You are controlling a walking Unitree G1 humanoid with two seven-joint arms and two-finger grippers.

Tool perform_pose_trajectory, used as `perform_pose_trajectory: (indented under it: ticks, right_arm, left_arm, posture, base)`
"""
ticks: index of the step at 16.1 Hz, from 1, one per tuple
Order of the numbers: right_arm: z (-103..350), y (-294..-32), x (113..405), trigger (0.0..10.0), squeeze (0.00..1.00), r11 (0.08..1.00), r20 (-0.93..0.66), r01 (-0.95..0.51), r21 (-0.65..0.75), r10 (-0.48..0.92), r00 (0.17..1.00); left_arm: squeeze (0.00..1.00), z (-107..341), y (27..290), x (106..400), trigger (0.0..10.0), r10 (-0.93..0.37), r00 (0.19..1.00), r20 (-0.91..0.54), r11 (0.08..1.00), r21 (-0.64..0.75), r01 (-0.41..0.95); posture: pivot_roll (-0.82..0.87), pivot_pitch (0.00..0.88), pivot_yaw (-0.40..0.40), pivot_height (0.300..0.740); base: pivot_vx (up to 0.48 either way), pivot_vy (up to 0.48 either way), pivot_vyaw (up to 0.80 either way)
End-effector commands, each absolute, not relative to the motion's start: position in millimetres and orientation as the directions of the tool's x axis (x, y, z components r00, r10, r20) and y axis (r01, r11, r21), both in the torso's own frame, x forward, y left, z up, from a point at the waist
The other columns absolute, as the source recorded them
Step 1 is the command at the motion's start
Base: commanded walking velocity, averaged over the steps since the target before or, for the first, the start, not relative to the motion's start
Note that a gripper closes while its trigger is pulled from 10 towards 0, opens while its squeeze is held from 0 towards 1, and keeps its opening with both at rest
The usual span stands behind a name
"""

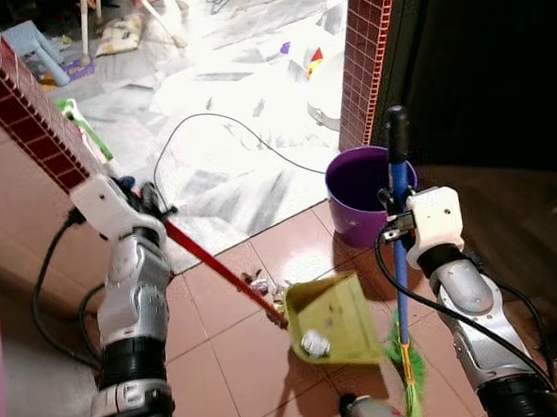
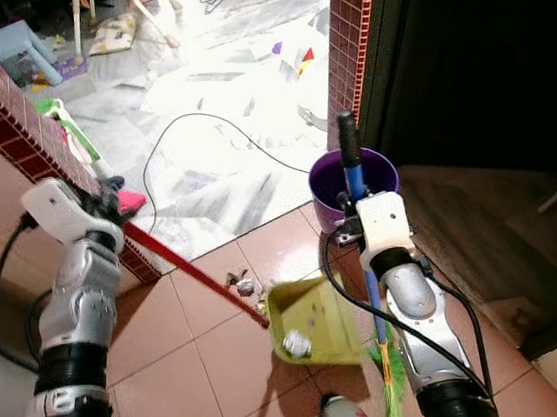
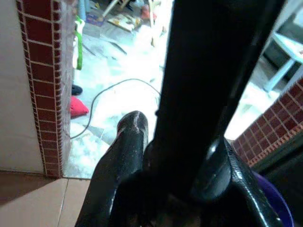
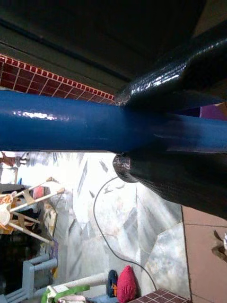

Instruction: Sweep floor

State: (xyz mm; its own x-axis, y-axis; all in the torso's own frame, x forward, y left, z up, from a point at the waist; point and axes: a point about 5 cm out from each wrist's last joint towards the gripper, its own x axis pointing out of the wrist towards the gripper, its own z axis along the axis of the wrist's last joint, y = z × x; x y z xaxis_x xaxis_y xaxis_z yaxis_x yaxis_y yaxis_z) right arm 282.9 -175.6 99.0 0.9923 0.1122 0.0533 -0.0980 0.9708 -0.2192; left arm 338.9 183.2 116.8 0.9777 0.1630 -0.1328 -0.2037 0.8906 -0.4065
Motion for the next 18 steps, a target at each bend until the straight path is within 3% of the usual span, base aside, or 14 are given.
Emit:
perform_pose_trajectory:
  ticks: [1,5,9,12,18]
  right_arm:
    - [104.0,-178.2,282.1,10.0,0.00,0.972,0.081,-0.075,-0.222,0.094,0.992]
    - [95.4,-183.3,281.7,10.0,0.00,0.972,0.047,-0.045,-0.229,0.058,0.997]
    - [96.8,-175.7,289.7,10.0,0.00,0.977,0.058,-0.047,-0.209,0.060,0.997]
    - [92.3,-171.4,289.2,10.0,0.00,0.983,0.049,-0.053,-0.177,0.063,0.997]
    - [94.7,-167.8,293.2,10.0,0.00,0.980,0.055,-0.078,-0.185,0.090,0.994]
  left_arm:
    - [0.00,132.8,188.6,340.2,10.0,0.169,0.984,-0.065,0.882,-0.436,-0.180]
    - [0.00,139.0,191.8,348.2,10.0,0.171,0.984,-0.048,0.887,-0.428,-0.175]
    - [0.00,136.0,197.8,346.2,10.0,0.174,0.983,-0.062,0.900,-0.394,-0.184]
    - [0.00,134.1,189.5,347.2,10.0,0.139,0.988,-0.062,0.902,-0.403,-0.152]
    - [0.00,127.6,172.6,347.2,10.0,0.080,0.993,-0.084,0.905,-0.410,-0.108]
  posture:
    - [-0.17,0.000,0.146,0.740]
    - [-0.15,0.000,0.108,0.740]
    - [-0.16,0.000,0.128,0.740]
    - [-0.17,0.000,0.127,0.740]
    - [-0.16,0.000,0.105,0.740]
  base:
    - [0.000,0.000,-0.80]
    - [0.000,0.000,-0.80]
    - [0.000,0.000,-0.80]
    - [0.000,0.000,0.00]
    - [0.000,0.428,-0.61]
